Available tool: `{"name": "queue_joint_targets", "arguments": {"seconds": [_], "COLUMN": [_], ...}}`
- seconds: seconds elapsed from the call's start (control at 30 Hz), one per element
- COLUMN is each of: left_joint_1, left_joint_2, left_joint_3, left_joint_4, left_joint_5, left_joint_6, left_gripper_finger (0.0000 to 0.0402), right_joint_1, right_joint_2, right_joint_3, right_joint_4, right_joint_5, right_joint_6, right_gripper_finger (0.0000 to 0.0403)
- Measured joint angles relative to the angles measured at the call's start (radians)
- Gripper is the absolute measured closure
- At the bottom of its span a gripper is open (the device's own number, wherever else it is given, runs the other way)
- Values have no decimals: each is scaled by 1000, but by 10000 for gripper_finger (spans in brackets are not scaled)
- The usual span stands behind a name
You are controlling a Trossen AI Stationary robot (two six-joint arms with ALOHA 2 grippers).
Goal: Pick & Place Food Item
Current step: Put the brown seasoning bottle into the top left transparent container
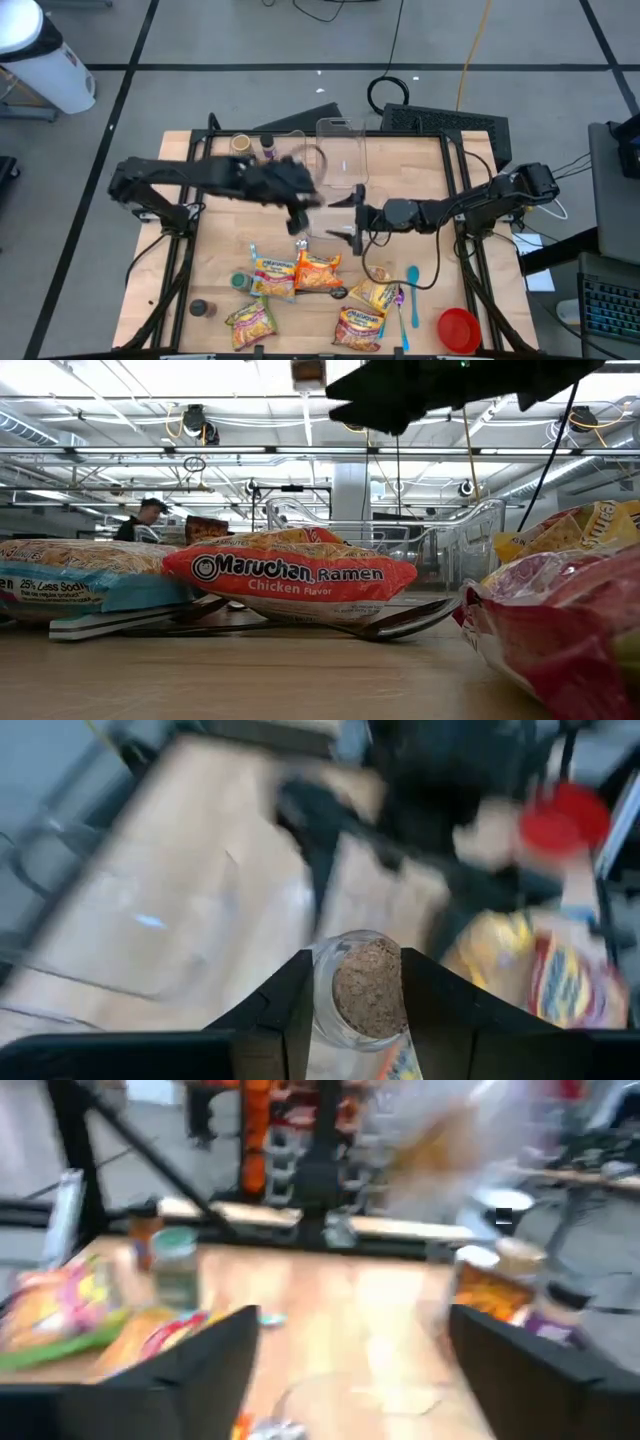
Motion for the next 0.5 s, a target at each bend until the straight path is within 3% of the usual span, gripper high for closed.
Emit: {"name": "queue_joint_targets", "arguments": {"seconds": [0.1,0.17,0.37,0.5], "left_joint_1": [29,55,205,338], "left_joint_2": [-64,-88,-116,-103], "left_joint_3": [7,4,-5,-117], "left_joint_4": [-23,-72,-149,-65], "left_joint_5": [-36,-53,-94,-32], "left_joint_6": [6,7,27,82], "left_gripper_finger": [272,272,273,273], "right_joint_1": [6,6,7,6], "right_joint_2": [-15,-48,-145,-219], "right_joint_3": [0,0,-1,0], "right_joint_4": [-54,-92,-238,-308], "right_joint_5": [-3,0,-10,-62], "right_joint_6": [5,8,22,49], "right_gripper_finger": [32,15,44,51]}}
